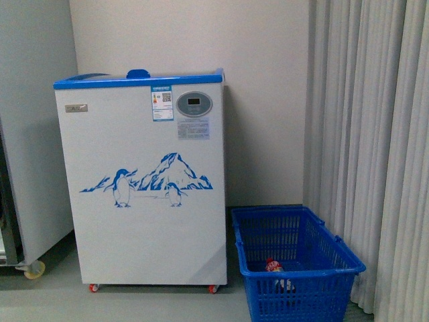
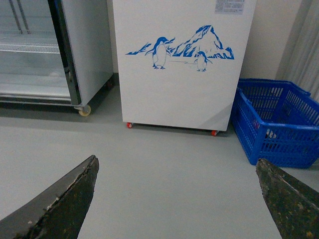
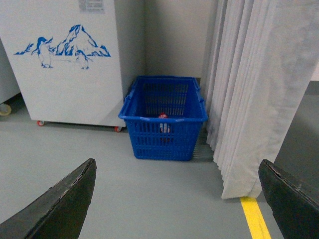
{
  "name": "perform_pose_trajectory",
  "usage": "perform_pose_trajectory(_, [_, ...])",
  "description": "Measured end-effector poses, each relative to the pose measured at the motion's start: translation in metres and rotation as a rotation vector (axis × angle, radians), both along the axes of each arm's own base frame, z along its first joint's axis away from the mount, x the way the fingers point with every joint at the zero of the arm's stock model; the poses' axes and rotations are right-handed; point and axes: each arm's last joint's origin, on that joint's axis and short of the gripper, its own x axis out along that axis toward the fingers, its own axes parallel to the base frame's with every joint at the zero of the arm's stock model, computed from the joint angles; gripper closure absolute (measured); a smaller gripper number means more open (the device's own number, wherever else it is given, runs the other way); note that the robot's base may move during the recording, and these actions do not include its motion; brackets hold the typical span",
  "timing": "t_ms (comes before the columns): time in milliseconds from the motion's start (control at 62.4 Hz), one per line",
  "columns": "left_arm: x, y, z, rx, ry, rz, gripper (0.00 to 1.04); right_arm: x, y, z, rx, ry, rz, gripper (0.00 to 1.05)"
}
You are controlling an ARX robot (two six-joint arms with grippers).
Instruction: Put drink in fridge
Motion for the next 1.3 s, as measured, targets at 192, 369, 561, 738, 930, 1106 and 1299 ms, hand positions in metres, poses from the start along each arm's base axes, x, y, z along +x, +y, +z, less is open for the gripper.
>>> perform_pose_trajectory(192, [0.0000,0.0000,0.0000,0.000,0.000,-0.001,0.08,0.0000,-0.0001,0.0000,0.000,0.000,-0.003,0.07])
perform_pose_trajectory(369, [0.0000,0.0000,0.0000,0.000,0.000,0.000,0.08,0.0000,-0.0001,0.0000,0.000,0.000,-0.002,0.07])
perform_pose_trajectory(561, [0.0000,0.0000,0.0000,0.000,0.000,0.001,0.08,0.0000,-0.0001,0.0000,0.000,0.000,-0.001,0.07])
perform_pose_trajectory(738, [0.0000,0.0001,0.0000,0.000,0.000,0.003,0.08,0.0000,0.0000,0.0000,0.000,0.000,0.002,0.07])
perform_pose_trajectory(930, [0.0000,0.0000,0.0000,0.000,0.000,-0.001,0.08,0.0000,-0.0001,0.0000,0.000,0.000,-0.001,0.07])
perform_pose_trajectory(1106, [0.0000,0.0000,0.0000,0.000,0.000,0.000,0.08,0.0000,-0.0001,0.0000,0.000,0.000,-0.002,0.07])
perform_pose_trajectory(1299, [0.0000,0.0000,0.0000,0.000,0.000,0.000,0.08,0.0000,-0.0001,0.0000,0.000,0.000,-0.002,0.07])
